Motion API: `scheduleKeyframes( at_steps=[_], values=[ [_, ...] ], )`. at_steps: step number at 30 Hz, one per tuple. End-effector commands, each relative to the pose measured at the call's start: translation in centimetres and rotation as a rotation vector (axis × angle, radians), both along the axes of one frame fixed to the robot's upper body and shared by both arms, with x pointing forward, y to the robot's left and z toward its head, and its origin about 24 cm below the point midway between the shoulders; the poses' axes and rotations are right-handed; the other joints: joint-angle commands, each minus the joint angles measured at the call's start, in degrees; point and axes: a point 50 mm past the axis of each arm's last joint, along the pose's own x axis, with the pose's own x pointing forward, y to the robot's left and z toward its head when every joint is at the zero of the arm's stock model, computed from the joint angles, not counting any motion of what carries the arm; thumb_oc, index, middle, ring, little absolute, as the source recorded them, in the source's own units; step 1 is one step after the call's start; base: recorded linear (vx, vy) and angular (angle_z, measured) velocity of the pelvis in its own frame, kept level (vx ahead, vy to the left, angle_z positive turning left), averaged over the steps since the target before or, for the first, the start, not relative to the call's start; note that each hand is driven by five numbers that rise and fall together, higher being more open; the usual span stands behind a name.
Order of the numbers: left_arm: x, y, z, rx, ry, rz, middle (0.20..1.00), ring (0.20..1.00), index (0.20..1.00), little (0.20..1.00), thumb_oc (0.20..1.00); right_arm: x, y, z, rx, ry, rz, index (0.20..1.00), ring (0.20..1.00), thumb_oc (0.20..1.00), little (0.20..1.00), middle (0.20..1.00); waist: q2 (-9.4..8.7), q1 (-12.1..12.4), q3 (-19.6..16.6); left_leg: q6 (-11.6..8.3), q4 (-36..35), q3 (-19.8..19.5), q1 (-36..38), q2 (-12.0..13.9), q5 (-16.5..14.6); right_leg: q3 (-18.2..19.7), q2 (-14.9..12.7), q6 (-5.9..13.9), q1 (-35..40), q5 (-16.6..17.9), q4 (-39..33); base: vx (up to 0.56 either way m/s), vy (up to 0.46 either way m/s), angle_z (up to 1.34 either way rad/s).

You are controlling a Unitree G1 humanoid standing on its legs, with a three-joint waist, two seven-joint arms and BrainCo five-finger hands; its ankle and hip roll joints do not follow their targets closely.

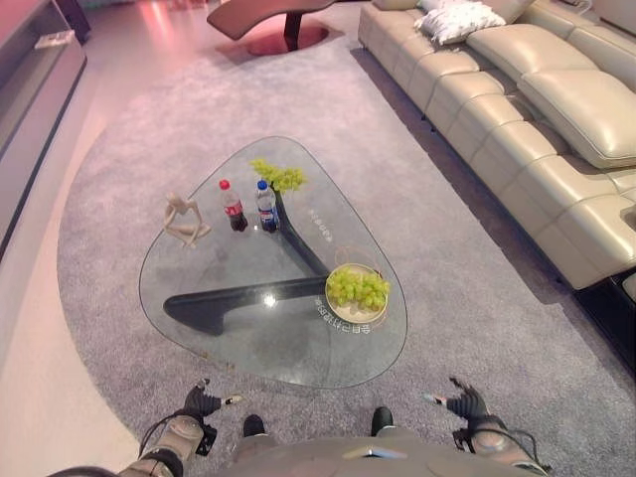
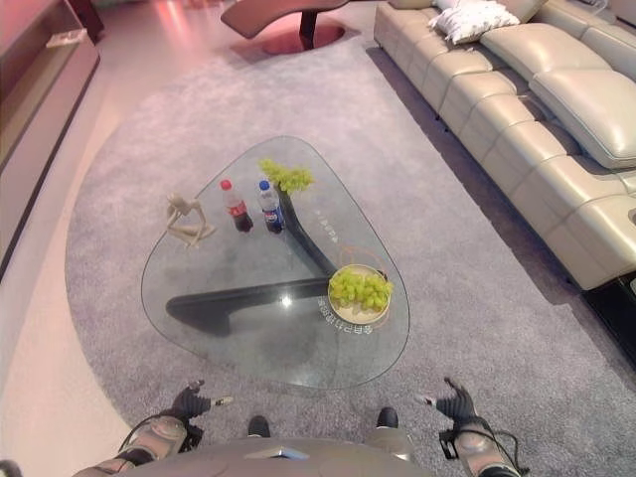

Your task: Pick up fruits into the plate

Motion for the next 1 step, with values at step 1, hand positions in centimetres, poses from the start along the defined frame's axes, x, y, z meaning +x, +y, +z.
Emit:
scheduleKeyframes(
  at_steps=[1],
  values=[
    [0.99, 0.31, 0.2, 0.046, 0.029, -0.092, 1.0, 1.0, 1.0, 1.0, 1.0, 1.93, 0.22, 0.16, 0.033, -0.017, -0.048, 1.0, 1.0, 1.0, 1.0, 1.0, -0.23, -0.3, 2.39, 2.08, 3.36, 1.51, 0.04, -0.85, -5.47, -2.81, -1.6, 1.29, 1.11, -2.68, 3.99, 0.08, 0.004, -0.14]
  ],
)
